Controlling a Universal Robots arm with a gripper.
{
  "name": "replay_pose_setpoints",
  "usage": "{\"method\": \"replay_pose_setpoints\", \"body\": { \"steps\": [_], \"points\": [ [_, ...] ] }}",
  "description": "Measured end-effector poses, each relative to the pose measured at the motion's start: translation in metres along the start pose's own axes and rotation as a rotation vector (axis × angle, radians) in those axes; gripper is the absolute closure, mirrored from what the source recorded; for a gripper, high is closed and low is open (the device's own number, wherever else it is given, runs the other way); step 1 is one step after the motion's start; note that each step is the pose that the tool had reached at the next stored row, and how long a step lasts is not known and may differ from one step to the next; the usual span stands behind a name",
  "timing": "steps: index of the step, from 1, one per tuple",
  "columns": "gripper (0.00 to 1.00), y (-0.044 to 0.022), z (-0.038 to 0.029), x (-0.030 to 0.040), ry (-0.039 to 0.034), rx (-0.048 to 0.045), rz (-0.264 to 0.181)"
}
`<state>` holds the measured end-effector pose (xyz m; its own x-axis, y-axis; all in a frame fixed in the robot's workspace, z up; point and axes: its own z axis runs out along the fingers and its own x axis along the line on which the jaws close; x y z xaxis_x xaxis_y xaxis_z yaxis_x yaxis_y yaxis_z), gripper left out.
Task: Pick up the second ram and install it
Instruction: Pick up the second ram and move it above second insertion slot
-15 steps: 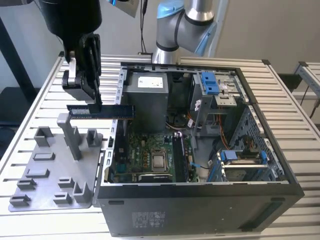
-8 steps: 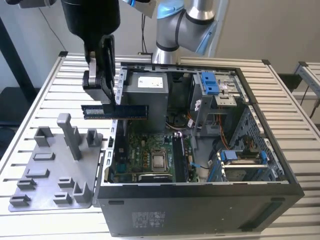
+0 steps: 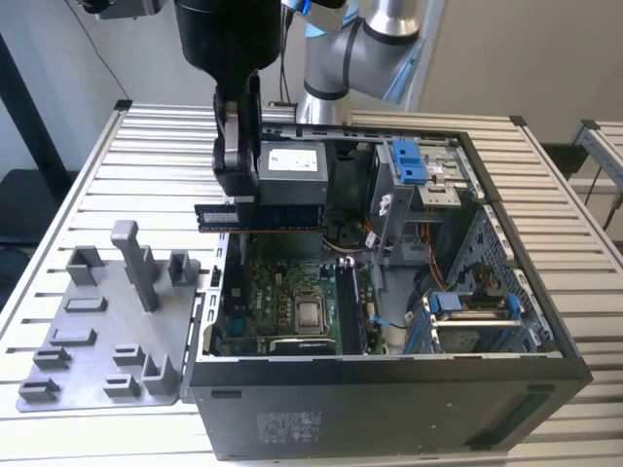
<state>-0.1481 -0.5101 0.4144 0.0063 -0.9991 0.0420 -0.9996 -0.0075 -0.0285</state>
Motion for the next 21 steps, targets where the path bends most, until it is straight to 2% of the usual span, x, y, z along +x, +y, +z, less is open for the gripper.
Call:
{"method": "replay_pose_setpoints", "body": {
  "steps": [21],
  "points": [
    [0.86,-0.0956,0.0029,0.0006,-0.0001,0.0000,0.000]
  ]
}}
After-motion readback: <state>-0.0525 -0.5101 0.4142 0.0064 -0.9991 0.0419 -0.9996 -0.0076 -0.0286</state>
